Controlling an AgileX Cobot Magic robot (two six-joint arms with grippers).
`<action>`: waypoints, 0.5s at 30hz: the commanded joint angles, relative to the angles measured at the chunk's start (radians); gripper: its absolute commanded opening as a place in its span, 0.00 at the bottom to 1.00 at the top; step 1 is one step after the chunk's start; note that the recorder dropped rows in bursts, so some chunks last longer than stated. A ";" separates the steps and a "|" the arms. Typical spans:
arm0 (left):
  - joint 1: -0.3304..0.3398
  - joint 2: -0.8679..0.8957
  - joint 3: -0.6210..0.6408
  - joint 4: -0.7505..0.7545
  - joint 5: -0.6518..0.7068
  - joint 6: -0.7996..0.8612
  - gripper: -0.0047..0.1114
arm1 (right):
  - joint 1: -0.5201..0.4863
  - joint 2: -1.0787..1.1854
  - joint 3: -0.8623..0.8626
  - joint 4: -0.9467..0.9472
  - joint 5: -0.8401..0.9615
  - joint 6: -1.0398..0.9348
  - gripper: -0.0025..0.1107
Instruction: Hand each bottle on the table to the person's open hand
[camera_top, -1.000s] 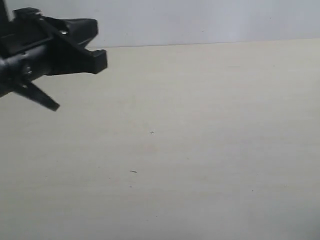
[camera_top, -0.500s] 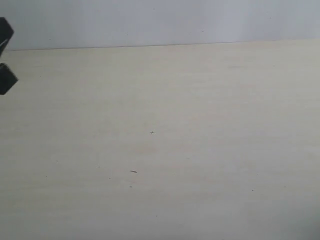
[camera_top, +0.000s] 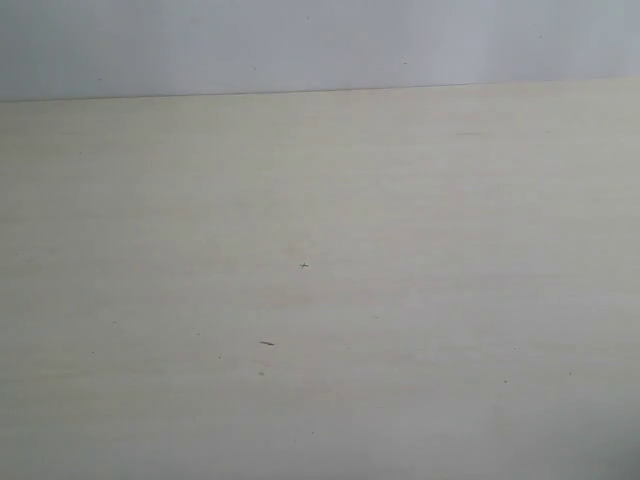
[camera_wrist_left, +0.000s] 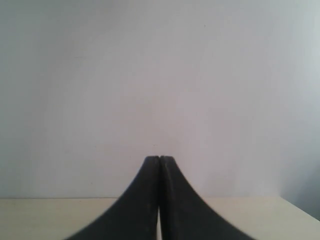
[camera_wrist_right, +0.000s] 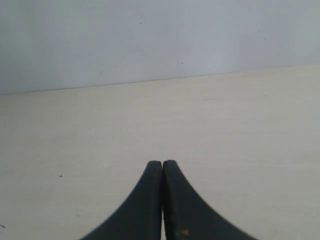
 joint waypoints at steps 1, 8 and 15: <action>0.003 -0.006 0.007 0.011 0.003 0.000 0.04 | 0.001 -0.004 0.005 0.000 -0.007 -0.001 0.02; 0.003 -0.006 0.009 0.011 0.003 0.045 0.04 | 0.001 -0.004 0.005 0.000 -0.007 -0.001 0.02; 0.202 -0.101 0.014 0.039 0.322 0.068 0.04 | 0.001 -0.004 0.005 0.000 -0.007 -0.001 0.02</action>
